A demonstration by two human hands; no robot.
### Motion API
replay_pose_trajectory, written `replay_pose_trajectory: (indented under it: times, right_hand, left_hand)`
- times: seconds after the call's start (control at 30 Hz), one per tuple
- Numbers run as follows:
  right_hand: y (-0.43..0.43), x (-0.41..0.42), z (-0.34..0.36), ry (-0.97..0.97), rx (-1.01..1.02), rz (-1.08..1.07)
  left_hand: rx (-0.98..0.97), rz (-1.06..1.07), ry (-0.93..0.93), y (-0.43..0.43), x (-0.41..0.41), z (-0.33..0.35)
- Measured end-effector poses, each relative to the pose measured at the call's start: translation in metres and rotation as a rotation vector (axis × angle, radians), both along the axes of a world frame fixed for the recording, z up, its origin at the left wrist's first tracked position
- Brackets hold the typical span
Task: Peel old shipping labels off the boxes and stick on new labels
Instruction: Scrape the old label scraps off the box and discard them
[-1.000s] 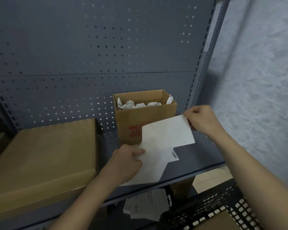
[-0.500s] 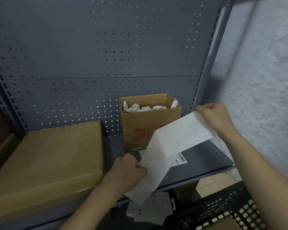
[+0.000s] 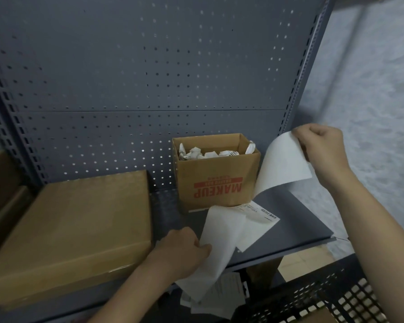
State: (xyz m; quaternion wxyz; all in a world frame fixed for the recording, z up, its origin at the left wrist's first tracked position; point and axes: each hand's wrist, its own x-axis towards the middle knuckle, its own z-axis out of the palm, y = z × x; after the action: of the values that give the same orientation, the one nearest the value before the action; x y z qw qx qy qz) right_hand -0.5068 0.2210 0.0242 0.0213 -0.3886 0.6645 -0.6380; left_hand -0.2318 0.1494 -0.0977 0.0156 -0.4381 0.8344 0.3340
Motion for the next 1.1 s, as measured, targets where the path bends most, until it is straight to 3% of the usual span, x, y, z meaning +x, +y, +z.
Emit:
replay_pose_trajectory:
  times: [0.17, 0.4, 0.5, 0.6, 0.77, 0.9, 1.1]
  right_hand:
    - [-0.005, 0.028, 0.018, -0.047, -0.102, 0.125]
    - [-0.026, 0.078, 0.013, 0.043, -0.031, 0.385]
    - [-0.040, 0.106, 0.011, 0.090, 0.013, 0.440]
    - [-0.053, 0.136, 0.011, 0.186, 0.052, 0.461]
    - [-0.063, 0.208, 0.009, 0.329, 0.091, 0.676]
    - [-0.073, 0.253, -0.001, 0.443, 0.210, 0.860]
    - [-0.090, 0.288, -0.020, 0.456, 0.359, 0.982]
  left_hand:
    - [0.036, -0.060, 0.004, 0.004, 0.007, 0.001]
    - [0.058, -0.069, 0.107, 0.009, 0.036, 0.020]
    - [0.045, -0.031, 0.271, 0.004, 0.055, 0.036]
    - [0.032, 0.136, 0.528, -0.003, 0.077, 0.053]
    - [0.451, 0.486, 1.018, -0.026, 0.116, 0.085]
    - [0.569, 0.492, 1.094, -0.050, 0.147, 0.088]
    - [0.571, 0.528, 1.156, -0.075, 0.184, 0.071]
